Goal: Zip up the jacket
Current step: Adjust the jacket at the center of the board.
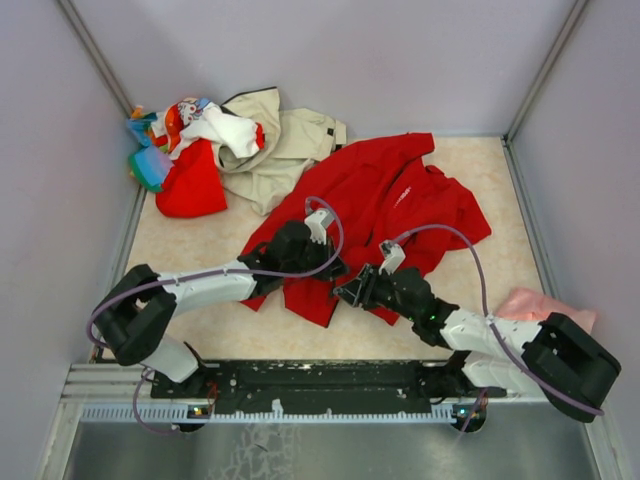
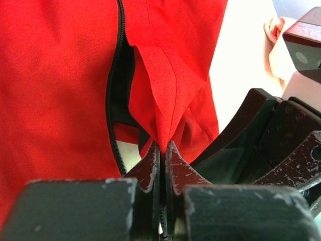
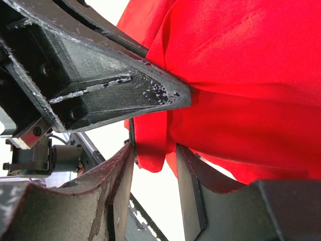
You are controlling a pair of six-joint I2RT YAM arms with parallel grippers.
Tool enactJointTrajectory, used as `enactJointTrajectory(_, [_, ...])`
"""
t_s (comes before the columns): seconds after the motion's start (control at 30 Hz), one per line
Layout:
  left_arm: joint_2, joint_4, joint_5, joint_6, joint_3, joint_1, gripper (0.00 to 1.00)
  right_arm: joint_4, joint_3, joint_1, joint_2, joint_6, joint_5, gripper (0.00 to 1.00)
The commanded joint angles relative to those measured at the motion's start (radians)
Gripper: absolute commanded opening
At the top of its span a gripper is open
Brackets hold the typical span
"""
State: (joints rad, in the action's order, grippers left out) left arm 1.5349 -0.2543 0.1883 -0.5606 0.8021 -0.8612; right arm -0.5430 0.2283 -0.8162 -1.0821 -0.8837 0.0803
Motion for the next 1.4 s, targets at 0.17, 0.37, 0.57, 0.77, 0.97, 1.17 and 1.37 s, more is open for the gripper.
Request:
enactJointTrajectory(0.17, [-0.038,-0.041,0.025,-0.006,-0.013,-0.006,0.00,-0.126,0.002,-0.012,-0.039,0.010,0.001,0.41])
enactJointTrajectory(0.37, [-0.039,-0.045,0.027,-0.012,-0.015,-0.010,0.00,-0.145,0.000,-0.013,-0.047,0.013,0.006,0.35])
enactJointTrajectory(0.57, [-0.037,-0.046,0.021,-0.011,-0.014,-0.014,0.00,-0.159,0.000,-0.012,-0.056,0.017,0.021,0.20])
enactJointTrajectory(0.77, [-0.038,-0.055,0.022,-0.015,-0.014,-0.019,0.00,-0.167,-0.005,-0.012,-0.061,0.022,0.032,0.06])
enactJointTrajectory(0.97, [-0.046,-0.065,0.024,-0.019,-0.021,-0.026,0.00,-0.208,-0.027,-0.012,-0.071,0.022,0.030,0.00])
enactJointTrajectory(1.17, [-0.068,-0.067,0.010,-0.014,-0.041,-0.028,0.12,-0.302,-0.064,-0.012,-0.082,0.044,0.039,0.00])
enactJointTrajectory(1.37, [-0.162,-0.057,-0.029,-0.006,-0.098,-0.026,0.37,-0.350,-0.102,-0.012,-0.048,0.098,0.018,0.00])
